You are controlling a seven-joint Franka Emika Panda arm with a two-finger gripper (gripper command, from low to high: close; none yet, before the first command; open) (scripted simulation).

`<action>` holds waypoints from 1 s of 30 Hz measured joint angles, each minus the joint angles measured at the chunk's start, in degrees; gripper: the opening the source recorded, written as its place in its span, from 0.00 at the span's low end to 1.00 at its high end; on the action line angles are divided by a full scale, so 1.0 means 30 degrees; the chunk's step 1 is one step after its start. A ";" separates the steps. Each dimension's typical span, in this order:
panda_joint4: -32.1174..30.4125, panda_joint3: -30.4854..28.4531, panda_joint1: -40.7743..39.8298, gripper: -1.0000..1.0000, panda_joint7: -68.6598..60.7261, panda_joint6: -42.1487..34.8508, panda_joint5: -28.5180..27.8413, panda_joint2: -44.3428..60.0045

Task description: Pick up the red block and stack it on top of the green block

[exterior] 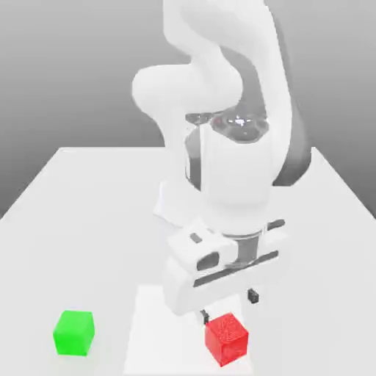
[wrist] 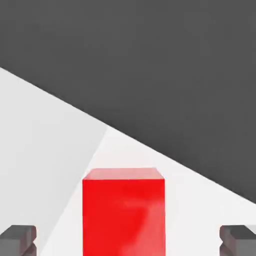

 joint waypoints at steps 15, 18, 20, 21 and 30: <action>-0.0260 -0.0216 -0.0317 0.00 -0.0388 -0.1669 -0.0097 -0.1864; -0.0135 -0.1104 -0.1607 0.00 -0.2337 -0.2274 -0.0042 -0.2312; -0.0027 -0.1754 -0.2531 0.00 -0.3782 -0.2615 0.0047 -0.2529; 0.0028 -0.2069 -0.3015 0.00 -0.4516 -0.2781 0.0098 -0.2634; 0.0501 -0.3848 -0.6461 0.00 -1.0144 -0.2518 0.1377 -0.1880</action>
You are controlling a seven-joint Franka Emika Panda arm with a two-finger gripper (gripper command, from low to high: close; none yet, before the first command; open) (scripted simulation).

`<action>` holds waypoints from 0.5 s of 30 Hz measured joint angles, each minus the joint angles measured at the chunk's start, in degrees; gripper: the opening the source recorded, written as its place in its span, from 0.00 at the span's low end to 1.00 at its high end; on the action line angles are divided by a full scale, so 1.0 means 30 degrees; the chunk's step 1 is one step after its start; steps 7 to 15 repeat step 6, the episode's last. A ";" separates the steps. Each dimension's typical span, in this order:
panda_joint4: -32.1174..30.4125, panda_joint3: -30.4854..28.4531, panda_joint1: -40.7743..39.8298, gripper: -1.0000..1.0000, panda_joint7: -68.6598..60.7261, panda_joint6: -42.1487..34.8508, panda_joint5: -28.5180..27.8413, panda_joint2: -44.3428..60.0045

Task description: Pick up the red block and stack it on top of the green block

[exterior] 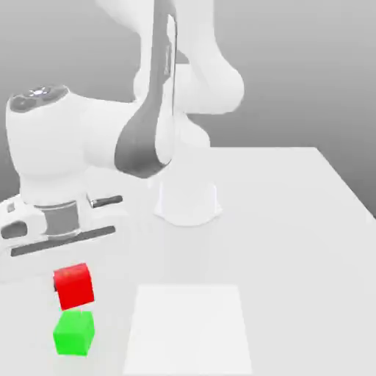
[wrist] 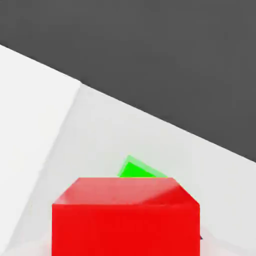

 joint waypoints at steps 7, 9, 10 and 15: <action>0.0087 0.0554 -0.0465 1.00 -0.0702 0.1562 0.0880 0.1717; 0.0087 0.0554 -0.0465 1.00 -0.0702 0.1562 0.0880 0.1717; 0.0087 0.0554 -0.0465 1.00 -0.0702 0.1562 0.0880 0.1717; 0.0087 0.0554 -0.0465 1.00 -0.0702 0.1562 0.0880 0.1717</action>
